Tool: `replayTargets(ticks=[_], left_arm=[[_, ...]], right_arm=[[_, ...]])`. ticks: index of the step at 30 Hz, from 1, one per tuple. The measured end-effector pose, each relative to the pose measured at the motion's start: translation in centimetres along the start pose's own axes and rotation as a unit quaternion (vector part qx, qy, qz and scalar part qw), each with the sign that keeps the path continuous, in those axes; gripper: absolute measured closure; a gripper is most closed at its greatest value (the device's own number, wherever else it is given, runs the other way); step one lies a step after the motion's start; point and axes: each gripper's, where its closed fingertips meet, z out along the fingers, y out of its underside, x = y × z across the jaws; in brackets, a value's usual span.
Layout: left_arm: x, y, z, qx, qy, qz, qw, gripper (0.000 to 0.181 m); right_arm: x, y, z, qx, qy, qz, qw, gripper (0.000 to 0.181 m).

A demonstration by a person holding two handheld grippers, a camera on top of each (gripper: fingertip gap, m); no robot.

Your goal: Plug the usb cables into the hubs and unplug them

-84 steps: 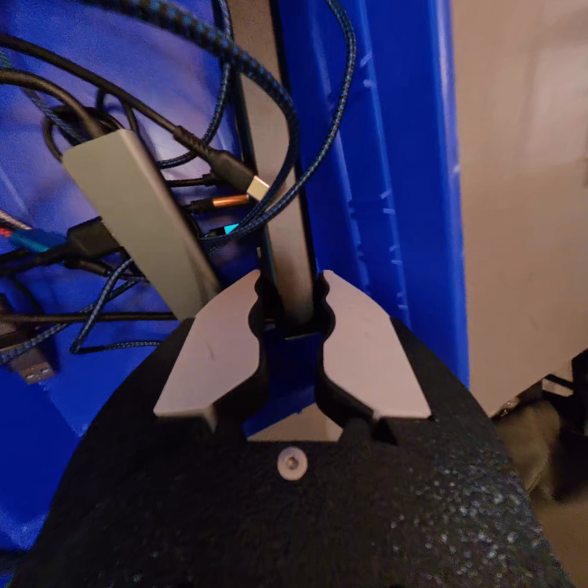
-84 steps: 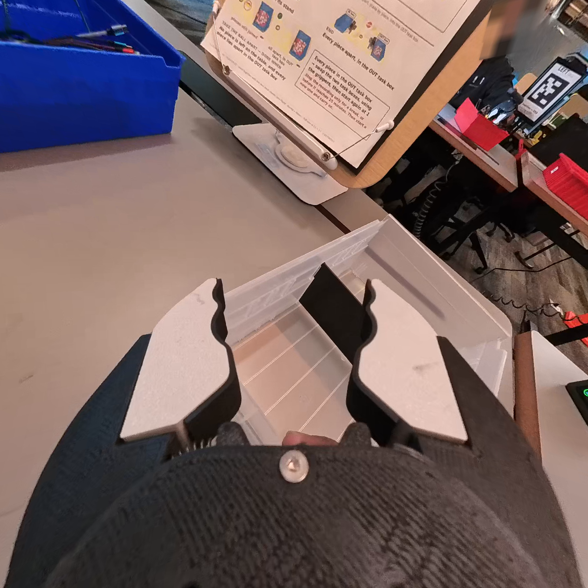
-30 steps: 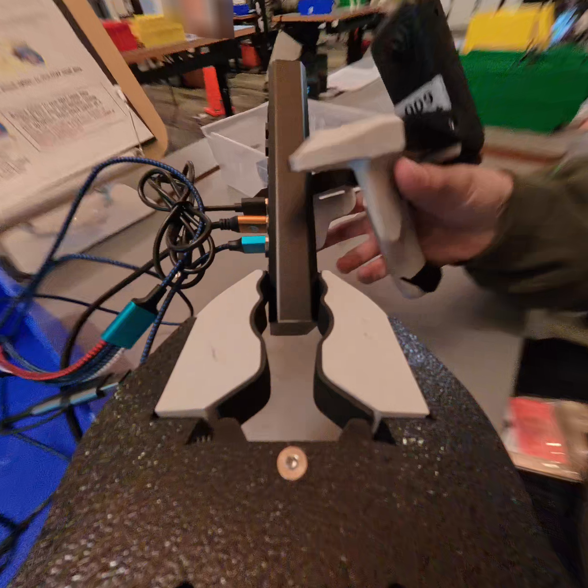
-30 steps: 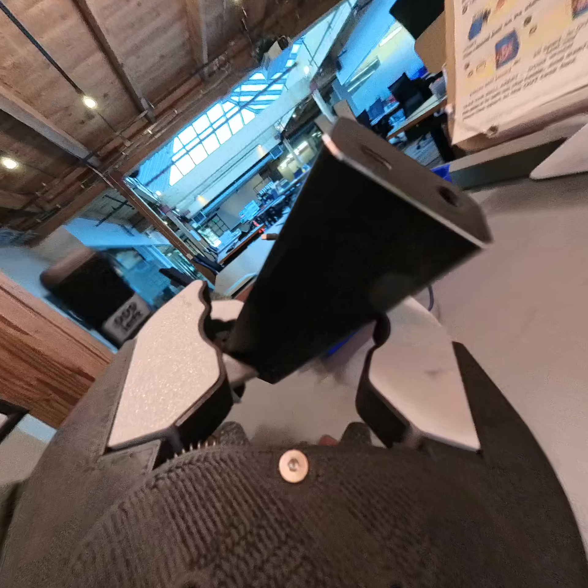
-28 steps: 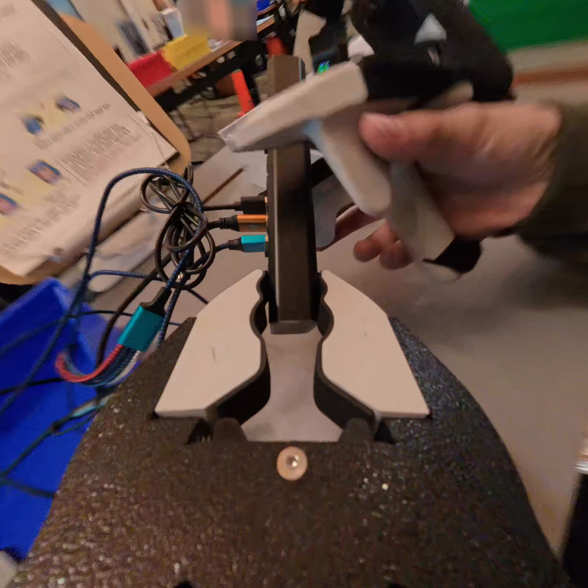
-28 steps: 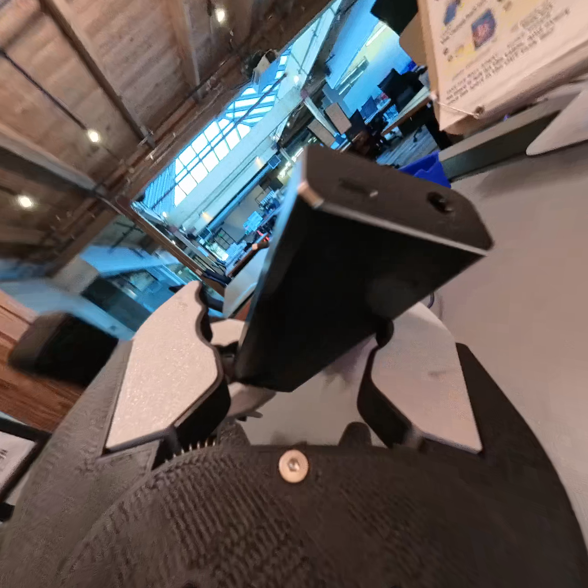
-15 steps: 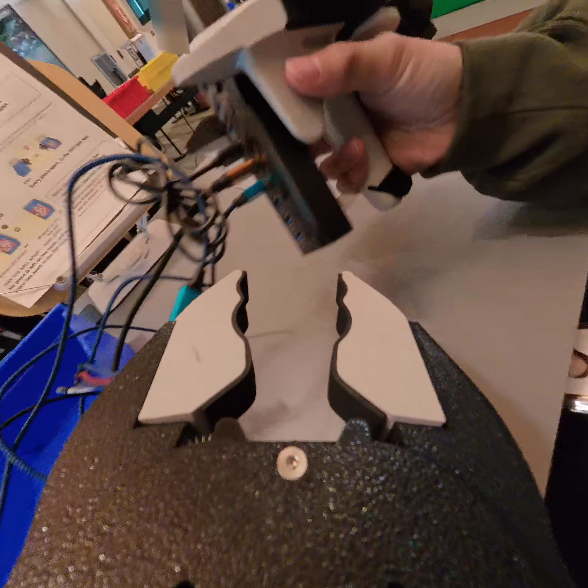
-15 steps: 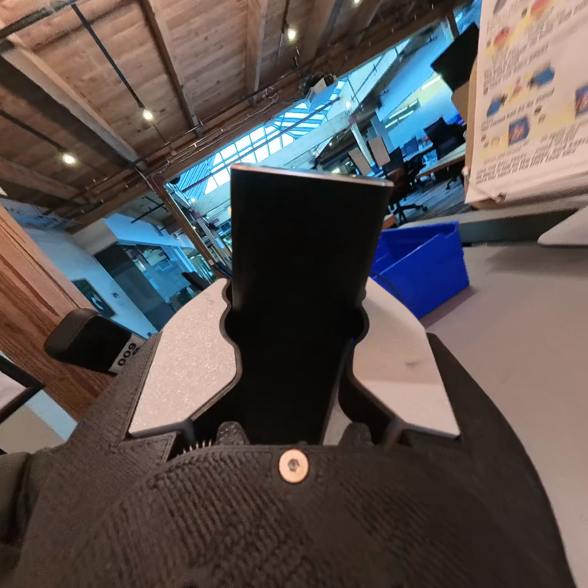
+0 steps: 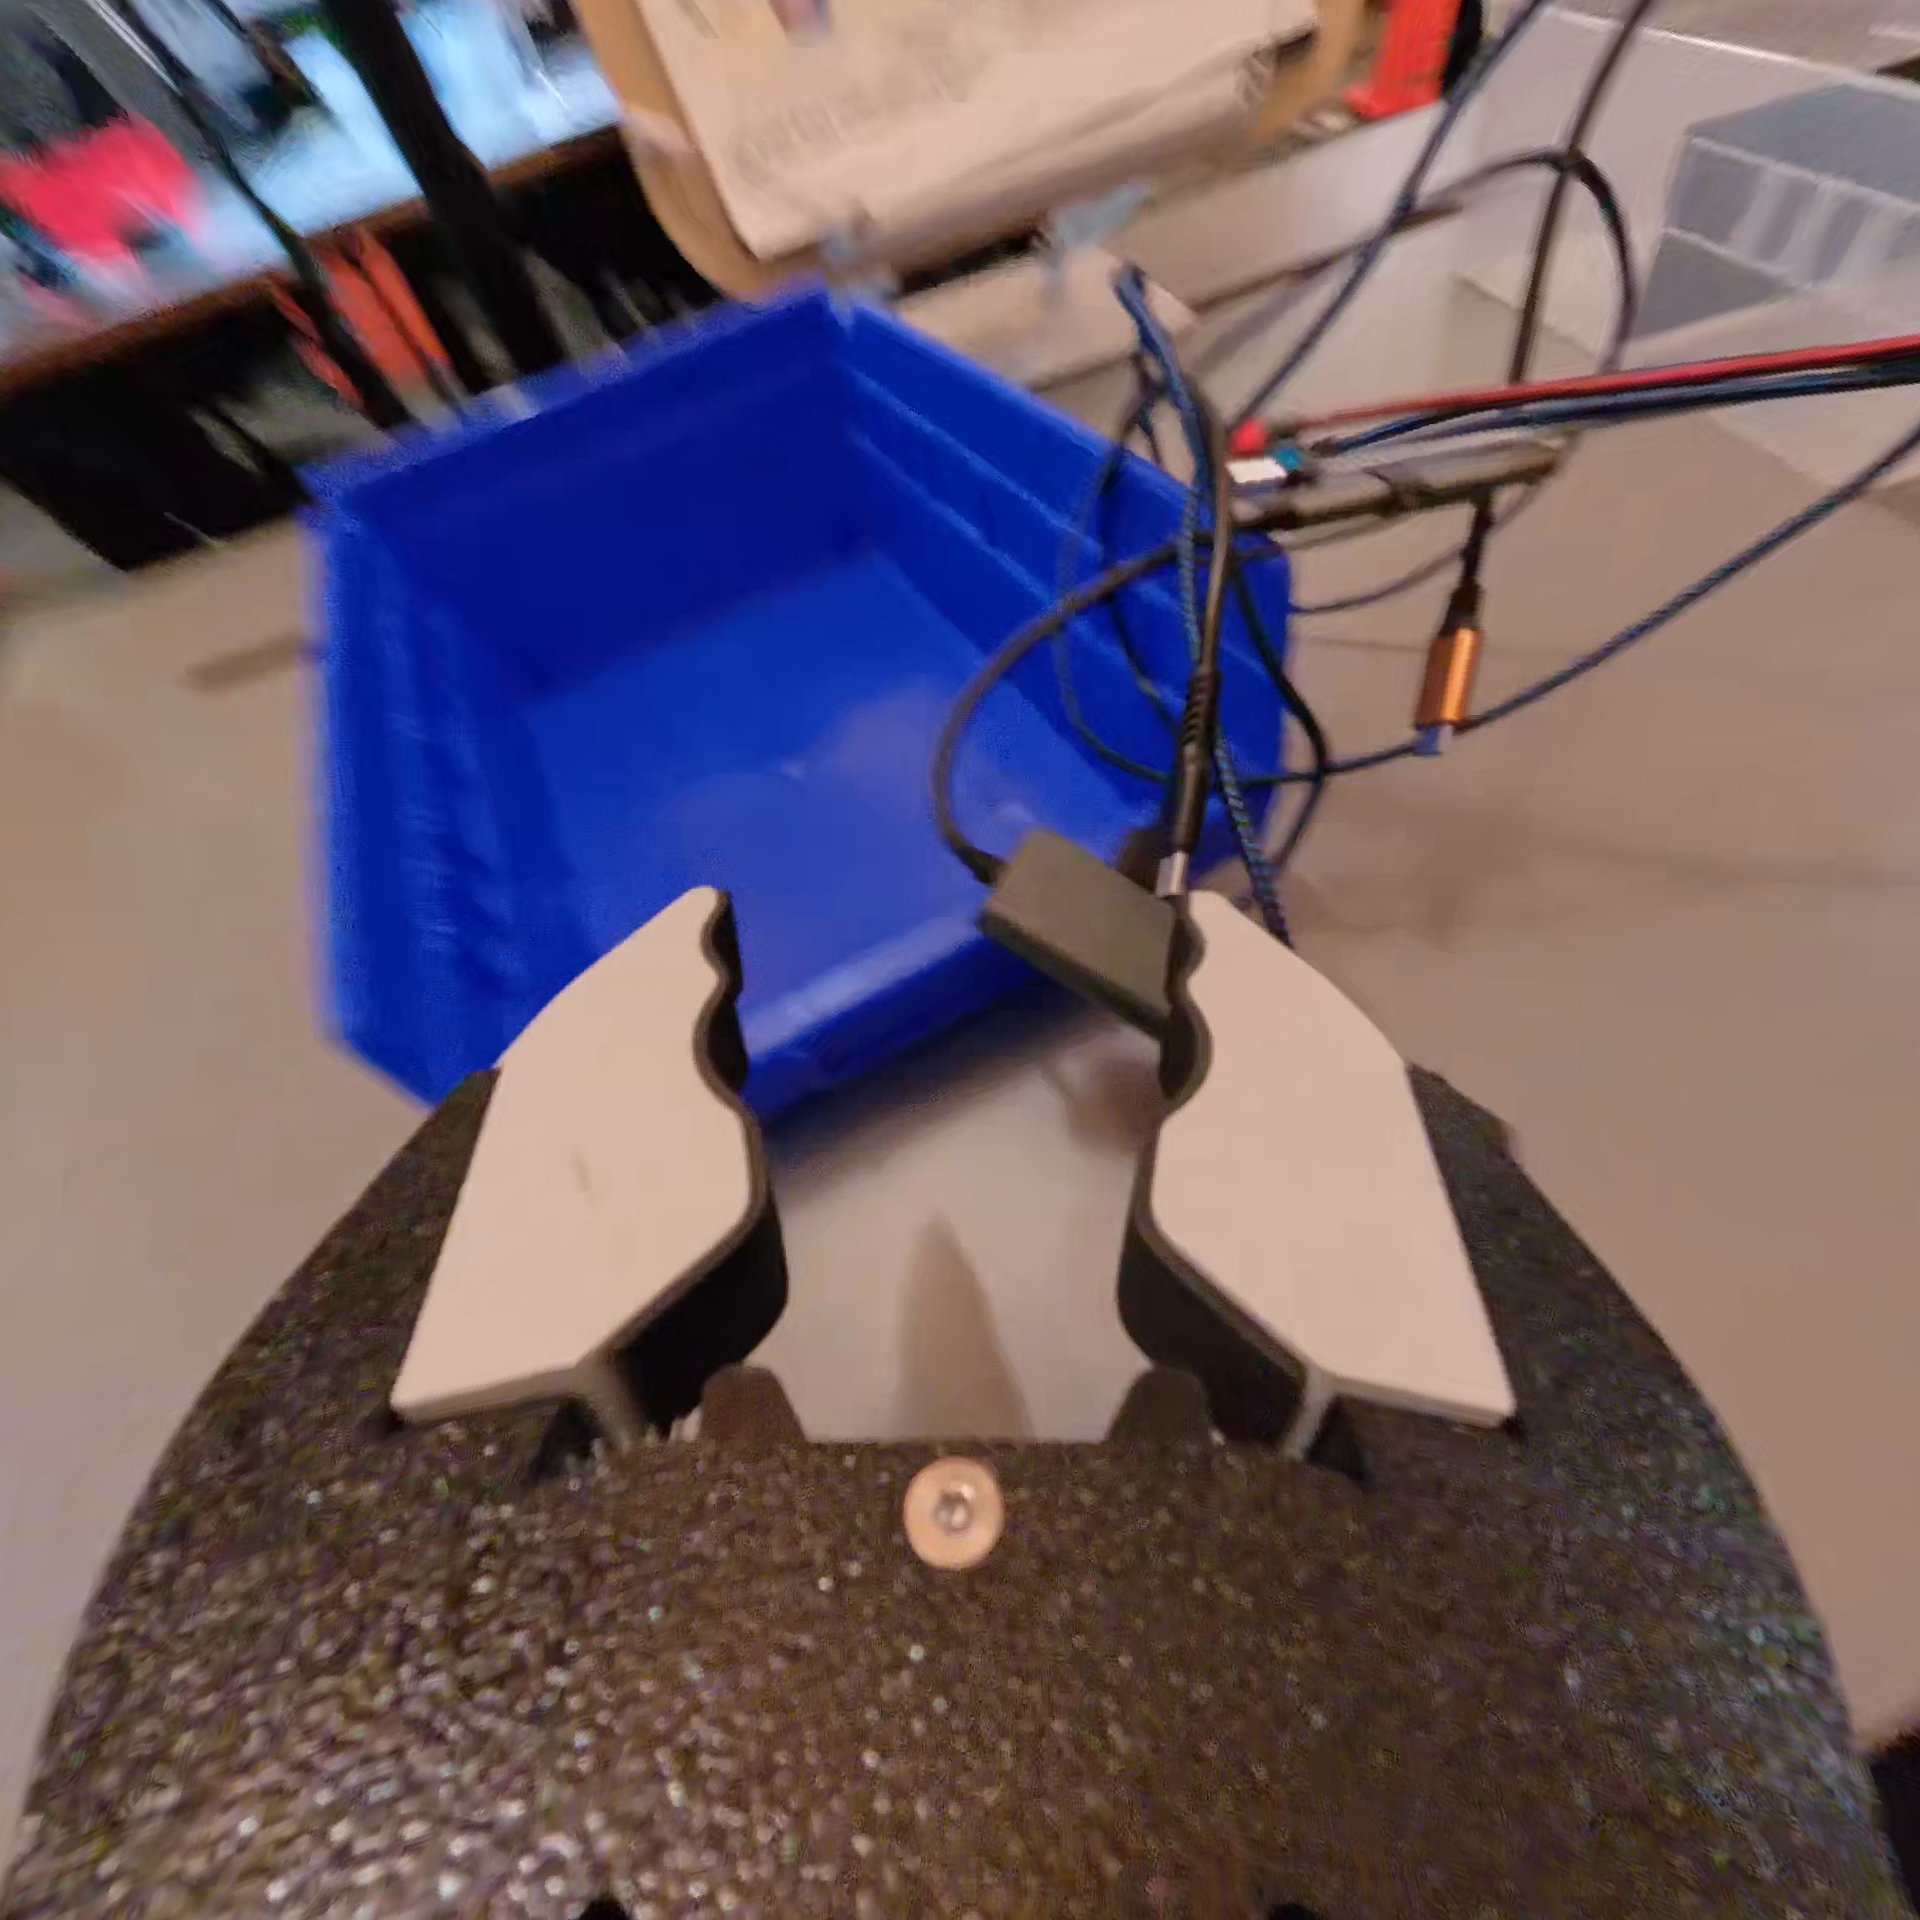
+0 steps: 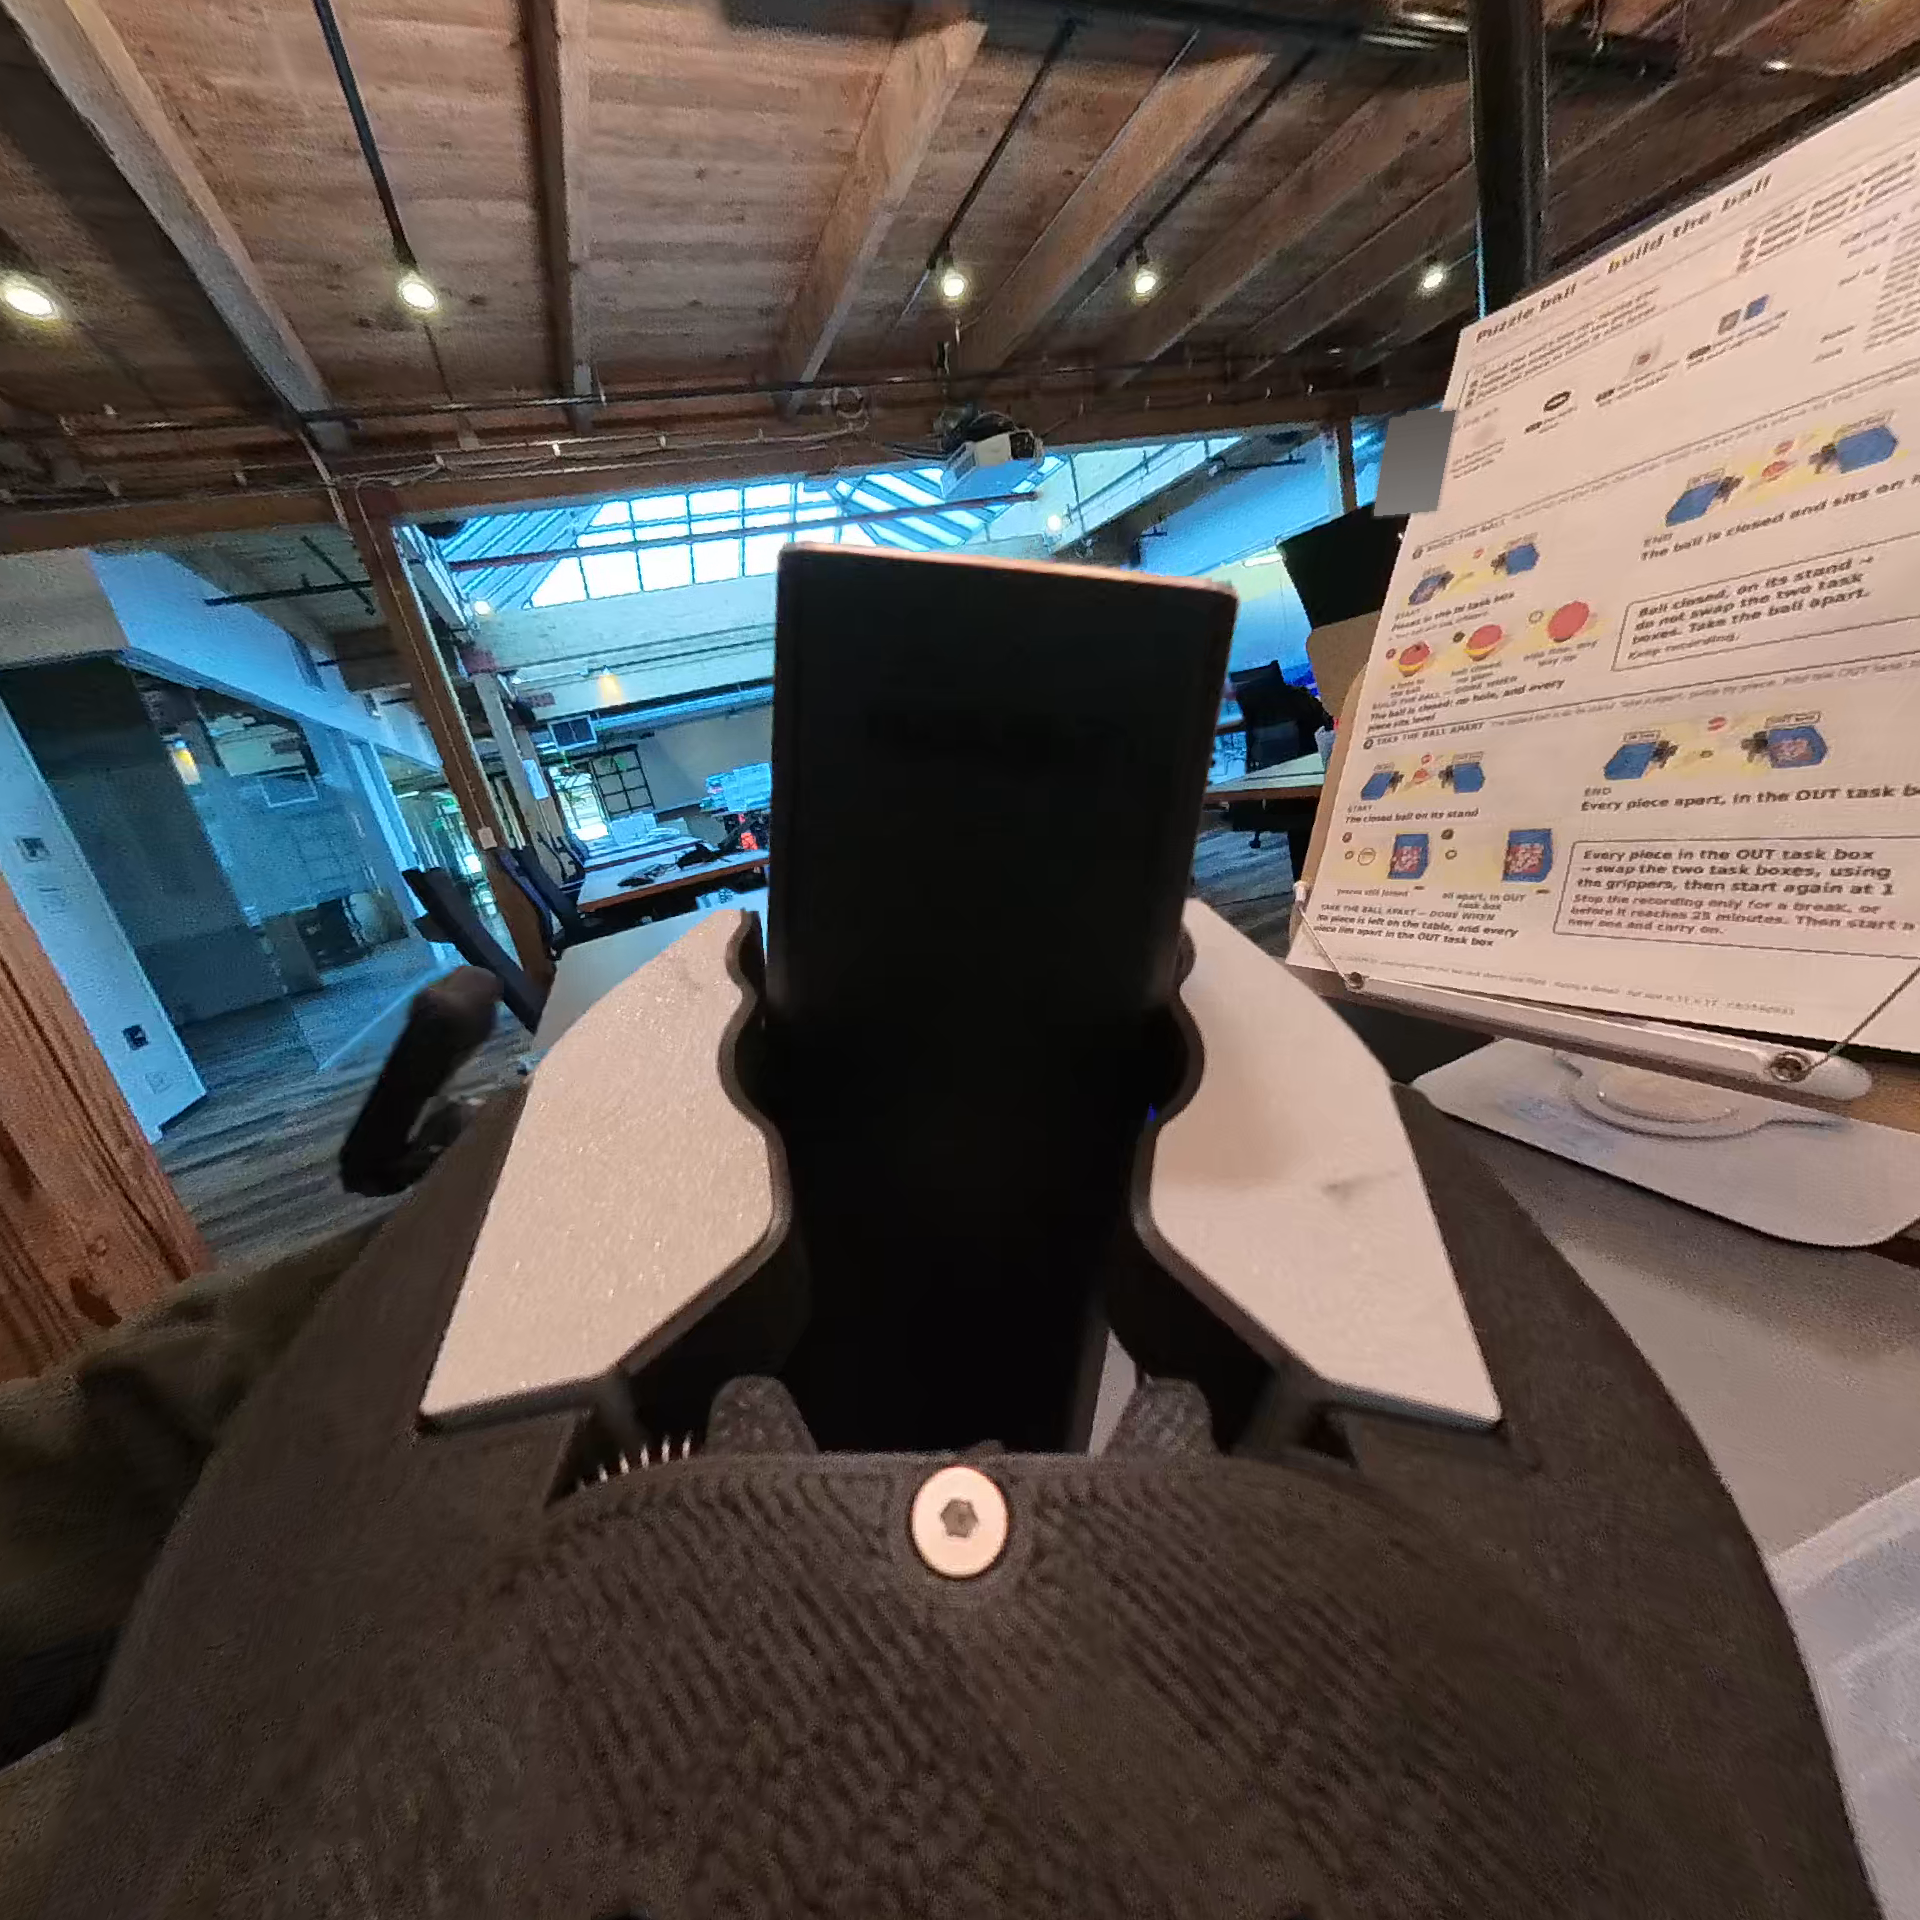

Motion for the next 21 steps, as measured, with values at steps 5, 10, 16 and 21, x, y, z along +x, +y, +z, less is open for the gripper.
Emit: replayTargets(ticks=[5,10,16,21], left_arm=[[4.1,5.4,2.2,-0.166,0.026,-0.092,0.982,0.114],[9.1,4.5,3.8,-0.126,0.161,-0.311,0.928,0.123],[7.5,3.0,5.5,-0.06,0.201,-0.47,0.857,0.145],[8.2,0.2,4.4,0.002,0.281,-0.456,0.844,0.171]], right_arm=[[-0.9,0.5,0.7,-0.006,-0.004,-0.02,1.0,0.109],[-1.9,1.0,1.1,-0.015,-0.028,-0.027,0.999,0.109],[-2.8,0.4,1.0,-0.008,-0.053,-0.024,0.998,0.109],[-2.6,-0.3,0.3,-0.009,-0.051,-0.044,0.998,0.109]])
